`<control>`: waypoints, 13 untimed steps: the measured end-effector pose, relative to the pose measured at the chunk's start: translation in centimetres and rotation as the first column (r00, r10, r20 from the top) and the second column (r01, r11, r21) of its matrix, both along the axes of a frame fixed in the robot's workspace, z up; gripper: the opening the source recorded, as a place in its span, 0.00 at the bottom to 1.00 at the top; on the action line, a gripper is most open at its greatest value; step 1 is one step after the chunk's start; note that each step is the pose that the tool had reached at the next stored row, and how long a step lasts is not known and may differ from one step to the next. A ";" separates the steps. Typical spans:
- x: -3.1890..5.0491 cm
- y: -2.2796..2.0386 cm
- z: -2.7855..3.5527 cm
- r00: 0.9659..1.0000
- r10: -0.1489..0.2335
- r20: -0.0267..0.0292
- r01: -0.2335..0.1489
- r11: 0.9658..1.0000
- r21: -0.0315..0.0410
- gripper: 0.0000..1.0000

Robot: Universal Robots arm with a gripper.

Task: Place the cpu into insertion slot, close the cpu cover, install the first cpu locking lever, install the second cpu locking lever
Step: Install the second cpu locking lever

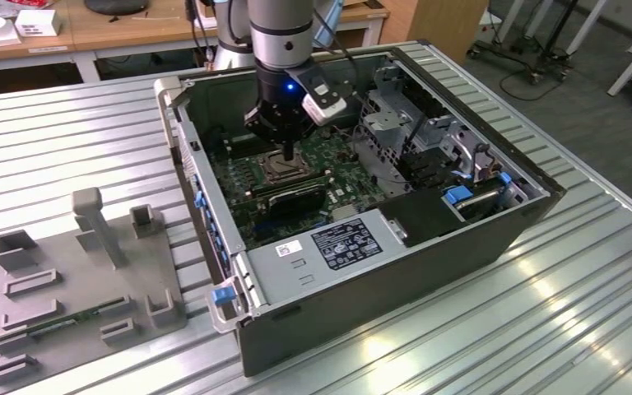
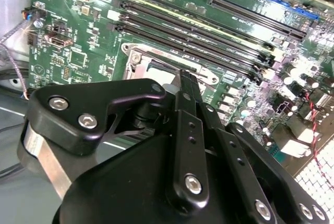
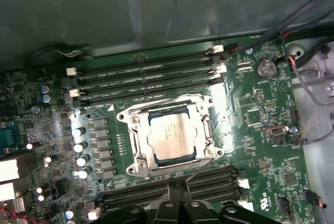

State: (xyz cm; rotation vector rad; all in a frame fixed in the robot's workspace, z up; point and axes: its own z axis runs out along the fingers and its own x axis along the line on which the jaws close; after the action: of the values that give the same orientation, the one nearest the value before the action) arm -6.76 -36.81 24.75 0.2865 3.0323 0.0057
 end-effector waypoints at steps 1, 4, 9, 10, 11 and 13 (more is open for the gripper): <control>-0.13 0.00 -0.04 1.000 0.000 0.000 0.000 1.000 0.000 0.11; -0.26 0.00 -0.07 1.000 0.000 0.000 0.000 1.000 0.000 0.11; -0.30 0.00 -0.12 1.000 0.000 0.000 0.000 1.000 0.000 0.11; -0.33 0.00 -0.15 1.000 0.000 0.000 0.000 1.000 0.000 0.11; -0.36 0.00 -0.18 1.000 0.000 0.000 0.000 1.000 -0.001 0.11; -0.41 -0.02 -0.21 1.000 0.000 0.000 0.000 1.000 -0.001 0.11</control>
State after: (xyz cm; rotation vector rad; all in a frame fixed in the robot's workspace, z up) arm -7.17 -36.83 24.55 0.2863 3.0320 0.0035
